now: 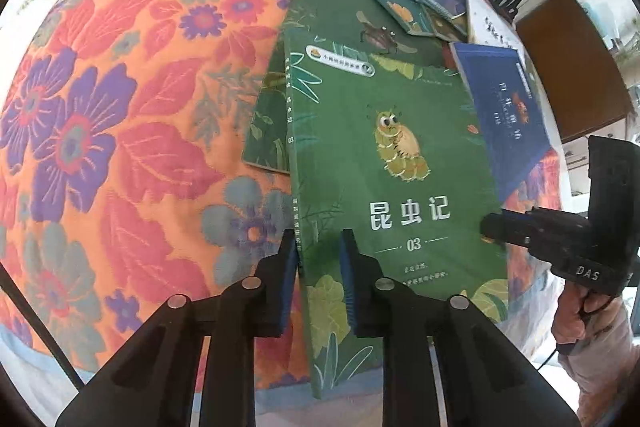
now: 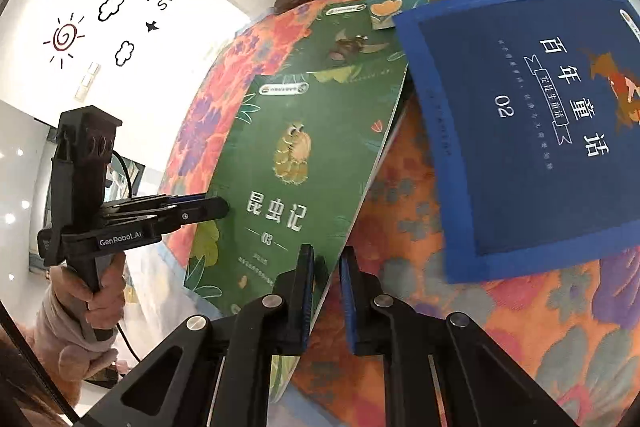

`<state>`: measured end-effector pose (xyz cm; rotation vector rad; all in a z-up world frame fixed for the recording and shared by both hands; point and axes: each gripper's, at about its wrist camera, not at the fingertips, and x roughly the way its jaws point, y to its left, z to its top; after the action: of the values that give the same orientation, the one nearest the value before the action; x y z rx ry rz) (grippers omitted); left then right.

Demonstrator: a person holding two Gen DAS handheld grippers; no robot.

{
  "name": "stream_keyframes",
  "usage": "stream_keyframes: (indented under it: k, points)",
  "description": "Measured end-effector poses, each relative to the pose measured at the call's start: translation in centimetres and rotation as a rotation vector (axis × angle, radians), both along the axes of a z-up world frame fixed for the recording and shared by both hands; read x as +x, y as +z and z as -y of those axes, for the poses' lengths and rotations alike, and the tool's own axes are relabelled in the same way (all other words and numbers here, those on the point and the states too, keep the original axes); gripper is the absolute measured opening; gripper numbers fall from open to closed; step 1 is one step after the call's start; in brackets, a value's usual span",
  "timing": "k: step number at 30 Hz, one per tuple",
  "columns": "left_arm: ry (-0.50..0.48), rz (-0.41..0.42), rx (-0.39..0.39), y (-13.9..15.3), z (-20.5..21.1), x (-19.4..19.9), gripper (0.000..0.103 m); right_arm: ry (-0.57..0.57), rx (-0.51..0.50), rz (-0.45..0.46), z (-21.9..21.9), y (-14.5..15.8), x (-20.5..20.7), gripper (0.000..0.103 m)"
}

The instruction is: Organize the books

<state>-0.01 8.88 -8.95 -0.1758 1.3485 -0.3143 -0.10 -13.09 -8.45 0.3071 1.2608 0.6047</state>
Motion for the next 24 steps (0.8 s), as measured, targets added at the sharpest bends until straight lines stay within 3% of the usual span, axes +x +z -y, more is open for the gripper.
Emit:
stream_keyframes:
  k: [6,11,16,24]
  points:
    - [-0.056,0.049,0.063,2.4,-0.4,-1.6,0.016,0.059,-0.022,0.057,-2.7,3.1,-1.7,0.011]
    - [-0.005,0.058,0.047,3.9,-2.4,-1.6,0.016,0.072,0.013,0.063,-4.3,4.9,-1.9,0.011]
    - [0.009,0.129,0.113,6.2,-3.5,-2.1,0.016,0.107,0.016,0.116,-7.3,6.4,-1.9,0.012]
    - [0.086,0.191,0.162,8.5,-8.7,-2.7,0.016,0.147,0.071,0.127,-13.4,7.3,-0.5,0.013]
